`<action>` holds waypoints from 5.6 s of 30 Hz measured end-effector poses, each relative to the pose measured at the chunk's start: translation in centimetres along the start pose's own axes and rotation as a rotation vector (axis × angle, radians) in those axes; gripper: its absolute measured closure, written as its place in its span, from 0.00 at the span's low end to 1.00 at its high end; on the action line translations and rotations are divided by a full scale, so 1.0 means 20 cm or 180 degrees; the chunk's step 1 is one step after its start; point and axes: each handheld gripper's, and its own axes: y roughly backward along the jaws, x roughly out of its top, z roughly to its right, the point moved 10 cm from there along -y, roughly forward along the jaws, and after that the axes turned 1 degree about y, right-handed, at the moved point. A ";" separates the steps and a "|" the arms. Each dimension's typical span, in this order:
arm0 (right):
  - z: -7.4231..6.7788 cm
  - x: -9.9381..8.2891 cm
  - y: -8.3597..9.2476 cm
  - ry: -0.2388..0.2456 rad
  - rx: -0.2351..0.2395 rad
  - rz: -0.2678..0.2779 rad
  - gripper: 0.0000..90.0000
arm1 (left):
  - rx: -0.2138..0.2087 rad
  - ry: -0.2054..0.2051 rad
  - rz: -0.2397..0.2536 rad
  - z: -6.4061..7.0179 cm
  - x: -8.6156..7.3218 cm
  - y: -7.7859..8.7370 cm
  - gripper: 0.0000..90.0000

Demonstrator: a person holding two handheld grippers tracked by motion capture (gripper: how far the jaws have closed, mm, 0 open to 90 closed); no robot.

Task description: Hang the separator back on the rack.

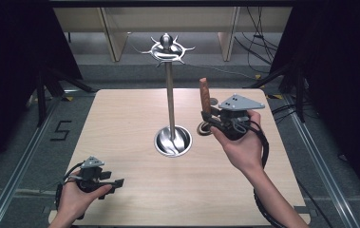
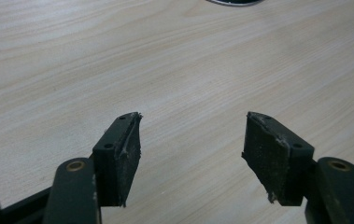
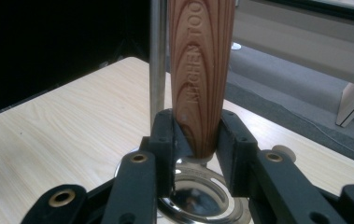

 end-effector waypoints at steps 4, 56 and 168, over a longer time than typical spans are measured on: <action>0.00 0.02 -0.01 -0.0026 0.0004 0.0024 0.78 | 0.0017 0.0004 0.0009 0.00 0.00 0.00 0.40; -0.04 0.23 -0.10 0.0080 0.0195 0.0080 0.78 | -0.0005 -0.0042 -0.0039 -0.01 -0.01 0.01 0.40; 0.14 -0.79 0.10 -0.0426 0.0182 -0.0578 0.51 | -0.0016 -0.0079 0.0077 -0.01 0.01 0.02 0.39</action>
